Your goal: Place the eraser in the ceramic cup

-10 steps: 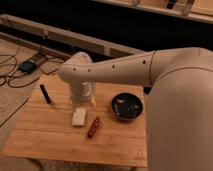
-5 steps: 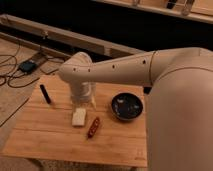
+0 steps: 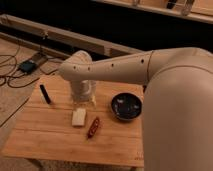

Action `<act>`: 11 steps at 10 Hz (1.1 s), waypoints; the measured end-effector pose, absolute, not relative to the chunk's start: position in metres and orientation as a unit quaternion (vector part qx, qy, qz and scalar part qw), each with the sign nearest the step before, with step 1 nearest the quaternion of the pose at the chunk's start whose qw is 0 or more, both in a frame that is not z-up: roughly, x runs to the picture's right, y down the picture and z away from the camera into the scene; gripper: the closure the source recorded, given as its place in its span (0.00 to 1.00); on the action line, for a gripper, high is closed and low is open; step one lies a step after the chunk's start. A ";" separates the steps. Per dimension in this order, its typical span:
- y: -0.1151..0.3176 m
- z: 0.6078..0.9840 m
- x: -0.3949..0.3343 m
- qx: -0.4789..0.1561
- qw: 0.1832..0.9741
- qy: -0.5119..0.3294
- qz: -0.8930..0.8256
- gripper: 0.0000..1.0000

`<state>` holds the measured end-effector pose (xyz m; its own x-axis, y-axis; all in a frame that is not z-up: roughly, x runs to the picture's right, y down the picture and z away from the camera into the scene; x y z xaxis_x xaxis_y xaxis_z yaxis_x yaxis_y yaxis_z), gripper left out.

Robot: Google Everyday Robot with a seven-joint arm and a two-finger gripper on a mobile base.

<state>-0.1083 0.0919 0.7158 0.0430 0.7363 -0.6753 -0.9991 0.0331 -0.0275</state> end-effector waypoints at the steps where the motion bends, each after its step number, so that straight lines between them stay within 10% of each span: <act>1: 0.085 0.726 -0.122 -0.261 0.673 0.255 0.644 0.35; 11: 0.030 0.809 -0.317 -0.287 0.766 0.157 0.553 0.35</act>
